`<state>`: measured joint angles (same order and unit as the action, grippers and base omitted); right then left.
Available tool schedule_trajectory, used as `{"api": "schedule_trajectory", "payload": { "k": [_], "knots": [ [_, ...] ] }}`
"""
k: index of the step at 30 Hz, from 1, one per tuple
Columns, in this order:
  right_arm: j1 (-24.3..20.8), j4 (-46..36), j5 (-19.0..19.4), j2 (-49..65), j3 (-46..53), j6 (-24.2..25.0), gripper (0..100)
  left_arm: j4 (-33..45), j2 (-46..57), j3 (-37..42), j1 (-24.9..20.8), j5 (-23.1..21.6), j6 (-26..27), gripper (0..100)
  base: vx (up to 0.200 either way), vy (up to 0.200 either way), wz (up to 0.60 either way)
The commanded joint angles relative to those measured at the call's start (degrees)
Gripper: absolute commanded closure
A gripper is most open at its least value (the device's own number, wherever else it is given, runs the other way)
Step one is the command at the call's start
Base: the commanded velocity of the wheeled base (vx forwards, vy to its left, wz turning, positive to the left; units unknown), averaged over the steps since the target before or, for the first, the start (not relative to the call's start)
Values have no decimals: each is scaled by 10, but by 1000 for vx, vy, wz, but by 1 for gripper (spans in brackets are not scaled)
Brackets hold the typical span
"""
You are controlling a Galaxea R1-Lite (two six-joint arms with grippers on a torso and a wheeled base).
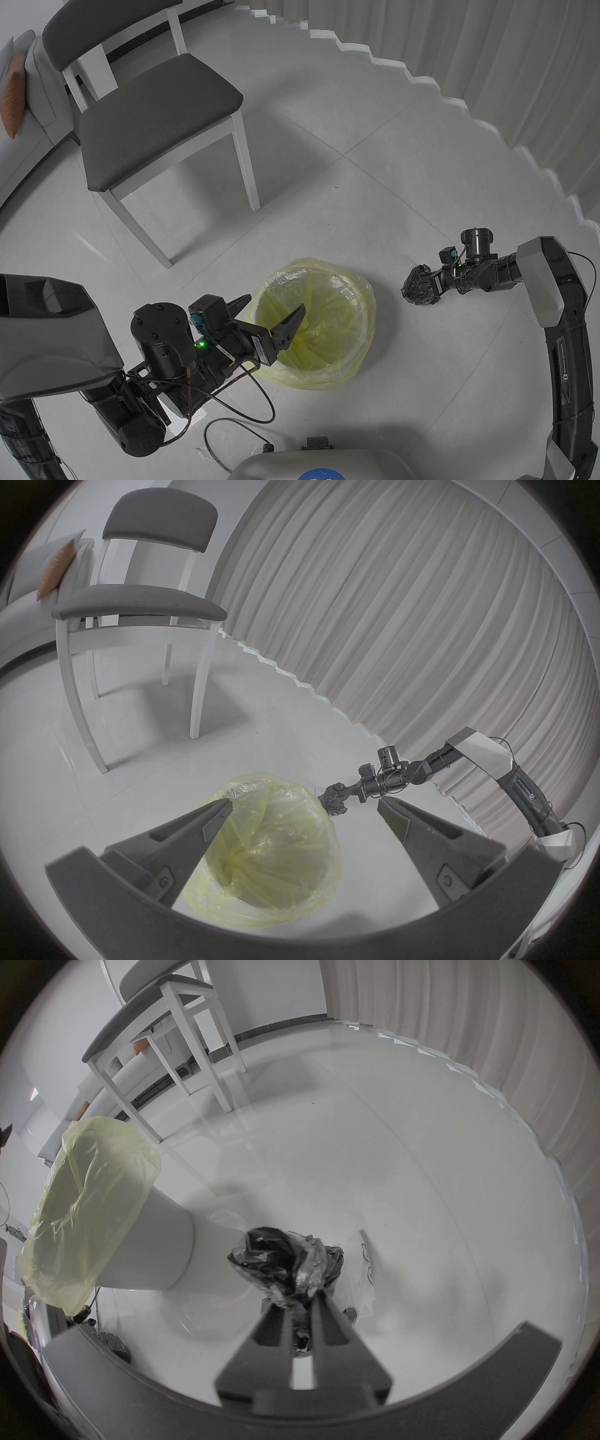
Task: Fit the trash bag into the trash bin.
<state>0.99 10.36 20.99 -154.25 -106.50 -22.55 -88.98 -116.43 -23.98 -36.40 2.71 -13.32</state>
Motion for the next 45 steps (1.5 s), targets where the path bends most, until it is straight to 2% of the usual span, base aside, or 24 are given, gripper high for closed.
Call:
{"api": "schedule_trajectory", "payload": {
  "k": [1, 7, 11, 14, 20, 21, 25, 28, 30, 33, 39, 45],
  "knots": [
    [2, 1, 0, 23, 17, -2, 100, -10, 0, 1, 0, 0, 0, 0, 0, 0, 0],
    [2, 0, 2, 142, 93, 1, 100, -10, 14, 5, 0, 0, 0, 0, 0, 0, 0],
    [-1, -9, 18, 221, 139, 3, 100, -10, 28, 23, -6, 0, -1, 0, 0, 0, 0],
    [-13, -11, 38, 307, 196, 27, 100, -10, 33, 44, -9, 0, 0, 0, 0, 0, 0],
    [-84, -10, 41, 425, 263, 80, 100, -10, 23, 46, 1, 2, 1, 0, 0, 0, 0],
    [-84, -10, 41, 425, 263, 80, 100, -10, 23, 46, 1, 2, 1, 0, 0, 0, 0],
    [-172, -9, 41, 502, 315, 101, 100, -10, 20, 57, 28, 7, 5, 0, 0, 0, 0],
    [-206, -8, 41, 519, 334, 111, 100, -10, 24, 70, 31, 7, 6, 0, 0, 0, 0],
    [-252, -7, 38, 531, 357, 124, 100, -10, 32, 83, 33, 10, 6, 0, 0, 0, 0],
    [-282, -7, 35, 532, 371, 129, 100, -10, 35, 83, 35, 12, 6, 0, 0, 0, 0],
    [-322, -6, 33, 526, 396, 134, 100, -10, 47, 86, 48, 12, 6, 0, 0, 0, 0],
    [-326, 26, 33, 462, 400, 133, 100, -10, 73, 93, 49, 12, 7, 0, 0, 0, 0]
  ]
}}
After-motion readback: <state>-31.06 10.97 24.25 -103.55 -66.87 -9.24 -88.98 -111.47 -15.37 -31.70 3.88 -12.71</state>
